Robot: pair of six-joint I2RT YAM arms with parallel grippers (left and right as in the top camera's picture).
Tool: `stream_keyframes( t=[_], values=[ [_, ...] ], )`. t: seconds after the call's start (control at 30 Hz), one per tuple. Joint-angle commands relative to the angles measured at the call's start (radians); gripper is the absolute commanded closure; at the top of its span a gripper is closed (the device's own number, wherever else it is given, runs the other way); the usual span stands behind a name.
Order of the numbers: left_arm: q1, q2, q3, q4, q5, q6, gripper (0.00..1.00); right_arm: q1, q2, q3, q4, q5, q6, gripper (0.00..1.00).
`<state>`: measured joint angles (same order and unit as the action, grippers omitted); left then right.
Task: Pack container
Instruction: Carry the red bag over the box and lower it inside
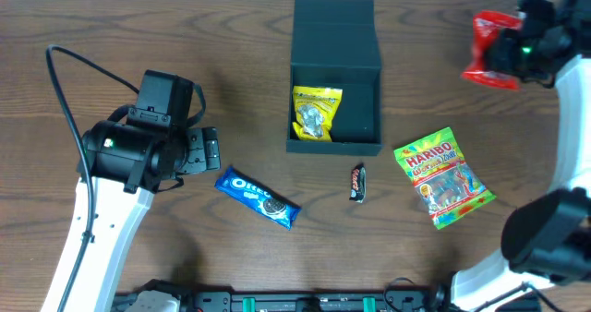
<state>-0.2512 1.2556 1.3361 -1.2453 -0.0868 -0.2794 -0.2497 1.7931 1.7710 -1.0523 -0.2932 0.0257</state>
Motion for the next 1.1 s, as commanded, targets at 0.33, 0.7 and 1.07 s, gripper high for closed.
stream_keyframes(
  t=[0.33, 0.7, 1.07],
  values=[
    [0.004, -0.006, 0.000, -0.014, -0.021, 0.014, 0.05, 0.349, -0.040, -0.002, -0.085, -0.020, 0.149, 0.95],
    [0.004, -0.006, 0.000, -0.015, -0.021, 0.014, 0.05, 0.516, -0.040, -0.183, 0.086, 0.155, 0.286, 0.96],
    [0.004, -0.006, 0.000, -0.019, -0.021, 0.014, 0.05, 0.521, -0.040, -0.396, 0.364, 0.154, 0.355, 0.94]
  ],
)
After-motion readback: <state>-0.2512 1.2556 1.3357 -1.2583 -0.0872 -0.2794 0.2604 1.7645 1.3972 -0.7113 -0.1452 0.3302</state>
